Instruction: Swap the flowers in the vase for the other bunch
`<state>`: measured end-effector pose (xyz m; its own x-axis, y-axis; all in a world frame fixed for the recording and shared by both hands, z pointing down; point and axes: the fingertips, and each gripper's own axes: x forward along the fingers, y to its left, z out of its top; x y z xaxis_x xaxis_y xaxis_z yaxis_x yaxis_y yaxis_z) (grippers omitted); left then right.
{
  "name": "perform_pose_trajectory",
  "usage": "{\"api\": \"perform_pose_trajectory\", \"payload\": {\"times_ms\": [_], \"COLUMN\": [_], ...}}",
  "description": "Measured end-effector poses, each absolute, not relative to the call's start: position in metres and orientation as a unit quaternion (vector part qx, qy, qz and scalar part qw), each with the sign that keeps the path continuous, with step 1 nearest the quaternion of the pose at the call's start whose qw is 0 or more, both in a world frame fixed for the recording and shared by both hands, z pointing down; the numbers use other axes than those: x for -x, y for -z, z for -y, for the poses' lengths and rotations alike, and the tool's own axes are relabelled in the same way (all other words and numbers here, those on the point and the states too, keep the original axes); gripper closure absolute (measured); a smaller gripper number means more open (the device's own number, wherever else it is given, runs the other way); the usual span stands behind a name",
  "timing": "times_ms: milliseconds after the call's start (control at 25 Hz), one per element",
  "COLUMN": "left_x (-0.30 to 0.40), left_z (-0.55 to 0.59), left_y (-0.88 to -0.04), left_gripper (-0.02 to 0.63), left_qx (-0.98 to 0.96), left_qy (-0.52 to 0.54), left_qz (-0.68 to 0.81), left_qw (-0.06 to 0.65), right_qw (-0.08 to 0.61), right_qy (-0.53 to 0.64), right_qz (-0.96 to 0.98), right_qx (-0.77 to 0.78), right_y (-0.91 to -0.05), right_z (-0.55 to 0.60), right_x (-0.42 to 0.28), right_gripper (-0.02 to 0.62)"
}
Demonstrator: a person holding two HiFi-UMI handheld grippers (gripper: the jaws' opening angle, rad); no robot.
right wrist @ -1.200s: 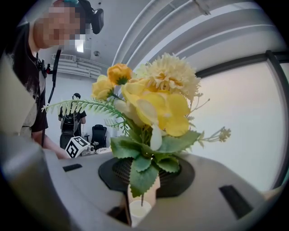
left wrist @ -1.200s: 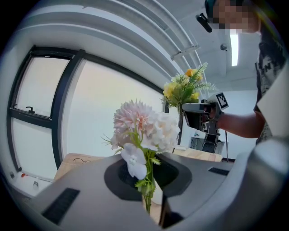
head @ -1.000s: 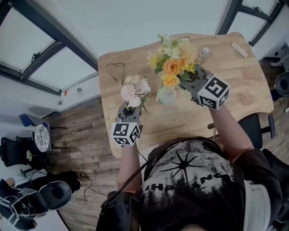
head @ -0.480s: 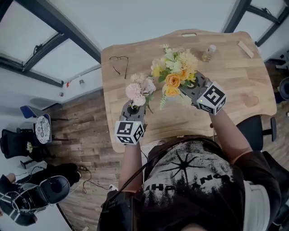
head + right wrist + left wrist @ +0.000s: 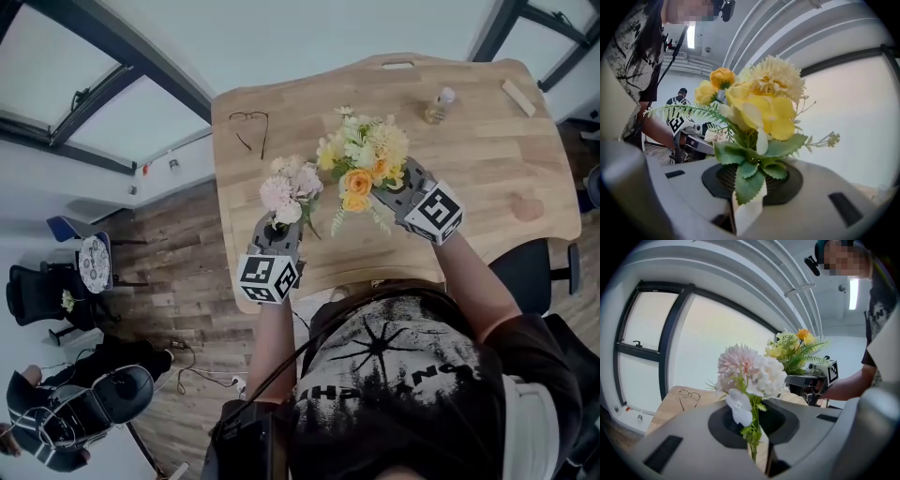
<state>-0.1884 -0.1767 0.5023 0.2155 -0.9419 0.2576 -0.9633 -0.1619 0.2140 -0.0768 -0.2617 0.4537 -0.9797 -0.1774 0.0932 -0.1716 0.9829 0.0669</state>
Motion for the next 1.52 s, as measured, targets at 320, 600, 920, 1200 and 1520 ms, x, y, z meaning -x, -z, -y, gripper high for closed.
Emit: {"api": "perform_pose_trajectory", "payload": {"times_ms": [320,600,920,1200,1520], "left_x": [0.184,0.192,0.189,0.186,0.185], "left_z": [0.179,0.181,0.179,0.176,0.171], "left_y": [-0.507,-0.514,-0.513,-0.516,-0.517], "left_gripper": [0.555,0.555,0.555,0.555,0.555], "left_qx": [-0.762,-0.761,-0.762,-0.761,-0.760], "left_qy": [-0.042,-0.050,-0.053,-0.056,-0.057], "left_qz": [0.623,0.621,0.620,0.621,0.623], "left_qw": [0.172,0.181,0.179,0.179,0.179], "right_qw": [0.050,0.065,0.081,0.096,0.111], "right_qy": [0.023,0.000,-0.041,-0.050,-0.049], "right_qz": [0.994,0.992,0.989,0.986,0.983], "right_qx": [-0.092,-0.107,-0.117,-0.125,-0.140], "right_y": [-0.464,-0.481,-0.498,-0.516,-0.528], "right_z": [0.264,0.270,0.271,0.271,0.272], "right_x": [0.073,0.077,0.072,0.065,0.062], "right_gripper": [0.485,0.446,0.354,0.328,0.314]}}
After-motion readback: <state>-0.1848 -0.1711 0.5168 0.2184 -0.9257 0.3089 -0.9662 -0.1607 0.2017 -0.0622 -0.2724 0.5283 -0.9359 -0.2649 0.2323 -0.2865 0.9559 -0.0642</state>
